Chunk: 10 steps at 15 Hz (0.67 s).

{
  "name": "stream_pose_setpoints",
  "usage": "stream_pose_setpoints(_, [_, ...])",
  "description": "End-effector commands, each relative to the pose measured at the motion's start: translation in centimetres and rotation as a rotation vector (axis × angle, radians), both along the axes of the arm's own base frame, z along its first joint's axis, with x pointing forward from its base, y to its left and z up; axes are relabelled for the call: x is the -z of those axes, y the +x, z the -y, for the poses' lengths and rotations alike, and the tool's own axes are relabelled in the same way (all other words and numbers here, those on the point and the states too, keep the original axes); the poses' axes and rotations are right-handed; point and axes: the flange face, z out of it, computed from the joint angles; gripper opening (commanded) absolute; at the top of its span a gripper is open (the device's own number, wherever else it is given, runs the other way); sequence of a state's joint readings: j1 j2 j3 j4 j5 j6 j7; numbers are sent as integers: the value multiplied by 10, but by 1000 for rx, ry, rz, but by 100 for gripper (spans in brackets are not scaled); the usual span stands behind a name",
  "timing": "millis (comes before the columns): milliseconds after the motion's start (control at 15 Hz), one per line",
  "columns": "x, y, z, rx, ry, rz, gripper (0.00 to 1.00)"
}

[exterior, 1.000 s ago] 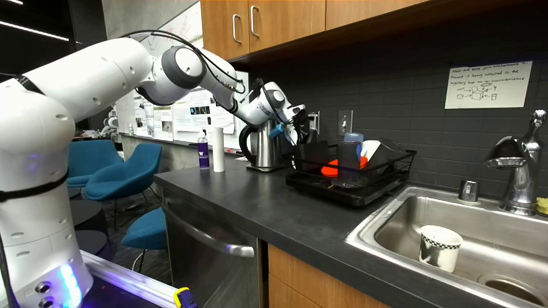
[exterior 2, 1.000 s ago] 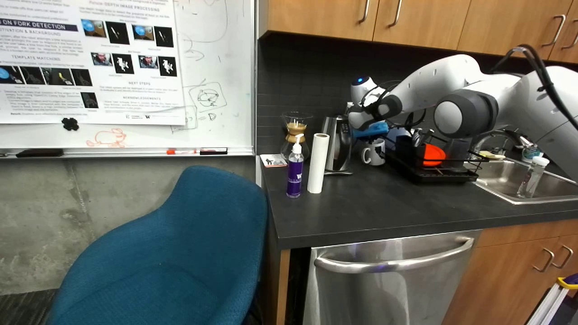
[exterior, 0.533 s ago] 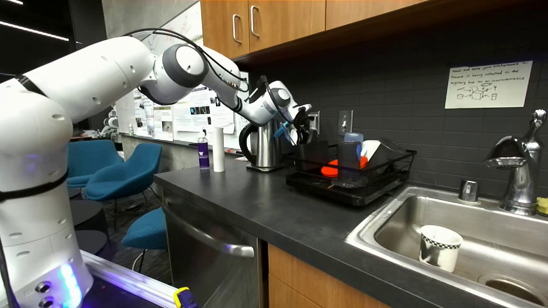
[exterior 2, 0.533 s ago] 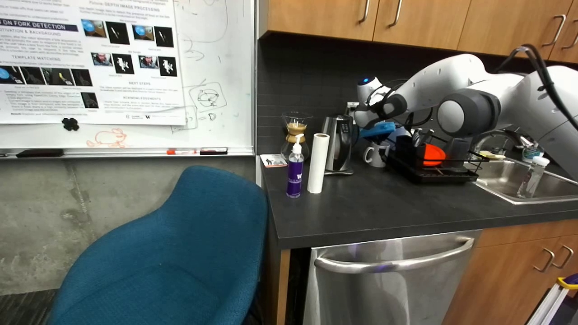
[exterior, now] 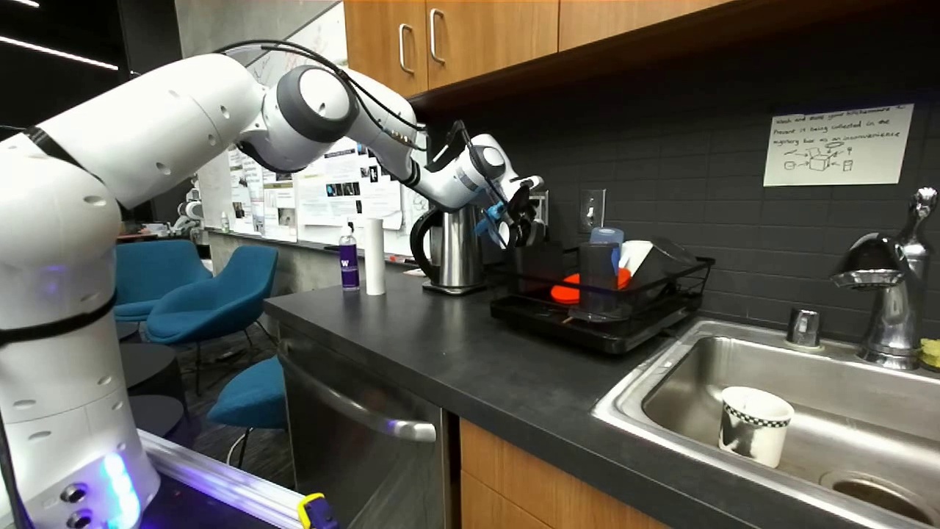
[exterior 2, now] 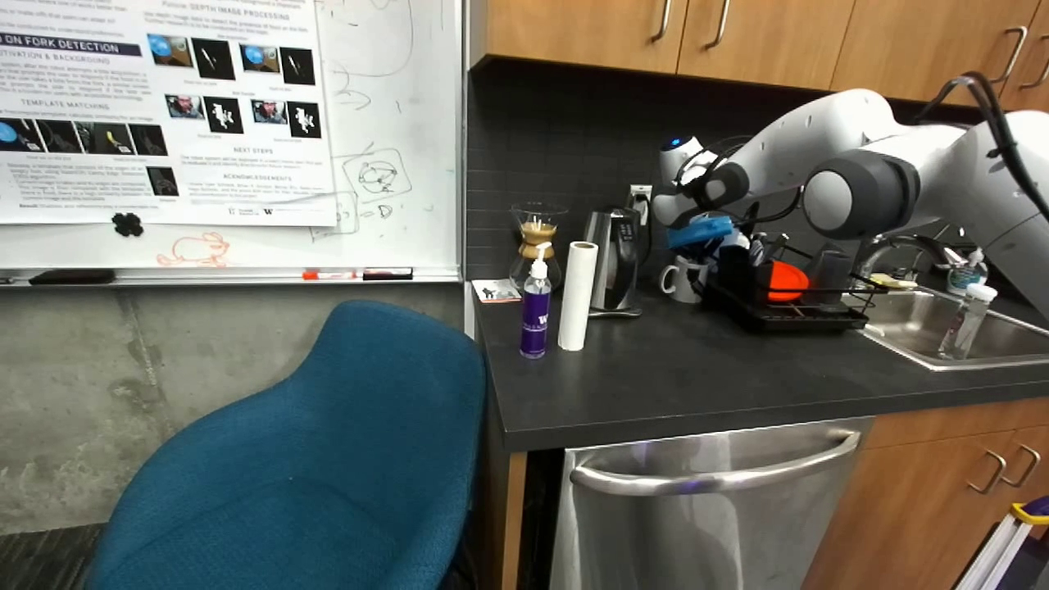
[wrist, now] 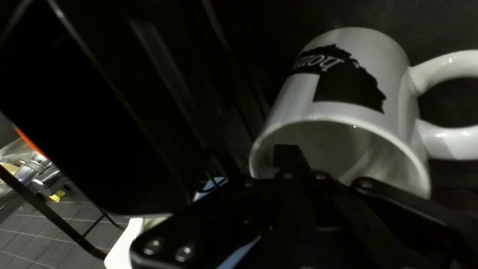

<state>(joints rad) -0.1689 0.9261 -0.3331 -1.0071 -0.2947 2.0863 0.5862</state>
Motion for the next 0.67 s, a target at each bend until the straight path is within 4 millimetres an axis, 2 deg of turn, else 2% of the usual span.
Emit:
stream_pose_setpoints(0, [-8, -19, -7, -43, 70, -68, 0])
stream_pose_setpoints(600, [-27, -50, -28, -206, 127, -130, 0])
